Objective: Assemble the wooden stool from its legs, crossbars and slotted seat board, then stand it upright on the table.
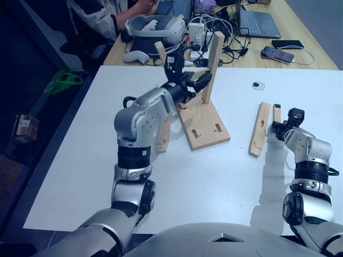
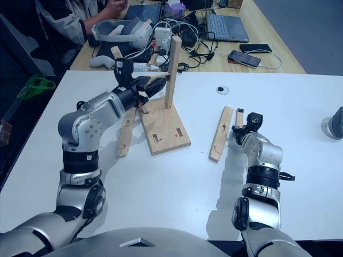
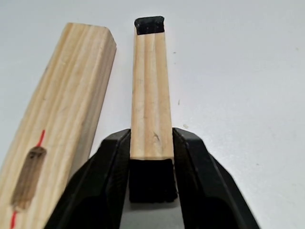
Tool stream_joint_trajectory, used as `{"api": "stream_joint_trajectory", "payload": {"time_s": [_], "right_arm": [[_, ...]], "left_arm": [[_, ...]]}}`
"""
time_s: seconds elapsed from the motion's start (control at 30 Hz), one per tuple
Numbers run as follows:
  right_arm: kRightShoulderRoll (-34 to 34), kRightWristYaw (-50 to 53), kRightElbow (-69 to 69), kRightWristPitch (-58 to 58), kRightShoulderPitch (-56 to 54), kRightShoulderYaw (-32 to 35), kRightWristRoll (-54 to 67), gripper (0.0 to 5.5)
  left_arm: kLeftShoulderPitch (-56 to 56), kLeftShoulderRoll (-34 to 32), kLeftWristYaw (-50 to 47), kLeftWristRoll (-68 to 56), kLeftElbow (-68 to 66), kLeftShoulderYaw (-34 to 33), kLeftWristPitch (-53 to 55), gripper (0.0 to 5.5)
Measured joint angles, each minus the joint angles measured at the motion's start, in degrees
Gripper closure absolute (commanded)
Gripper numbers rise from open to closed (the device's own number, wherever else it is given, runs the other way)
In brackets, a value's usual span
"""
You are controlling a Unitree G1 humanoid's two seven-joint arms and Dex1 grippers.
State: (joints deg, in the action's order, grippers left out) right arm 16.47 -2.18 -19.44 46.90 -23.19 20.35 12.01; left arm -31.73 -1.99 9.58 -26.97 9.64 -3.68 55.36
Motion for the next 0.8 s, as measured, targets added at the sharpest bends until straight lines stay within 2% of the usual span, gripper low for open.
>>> {"api": "stream_joint_trajectory", "payload": {"time_s": [0.2, 0.33, 0.53, 0.8], "right_arm": [[-0.04, 0.05, 1.06, -0.49, 0.85, 0.02, -0.01, 4.22], [0.72, -0.03, 1.54, -2.57, 1.02, -0.96, -1.10, 4.22], [4.94, -3.99, 10.54, -7.01, -0.21, -4.54, -2.75, 4.22], [4.45, -11.19, 24.20, -4.31, -3.82, -10.33, 0.86, 4.22]], "left_arm": [[4.65, -2.36, -1.32, 3.48, 6.77, 4.07, -1.53, 2.01], [5.01, -5.57, 0.19, 8.56, 8.31, 8.87, -7.79, 2.01], [5.34, -14.34, 3.48, 24.45, 8.45, 19.81, -27.91, 2.01], [2.24, -18.36, 3.73, 41.61, 1.90, 26.22, -51.87, 2.01]]}}
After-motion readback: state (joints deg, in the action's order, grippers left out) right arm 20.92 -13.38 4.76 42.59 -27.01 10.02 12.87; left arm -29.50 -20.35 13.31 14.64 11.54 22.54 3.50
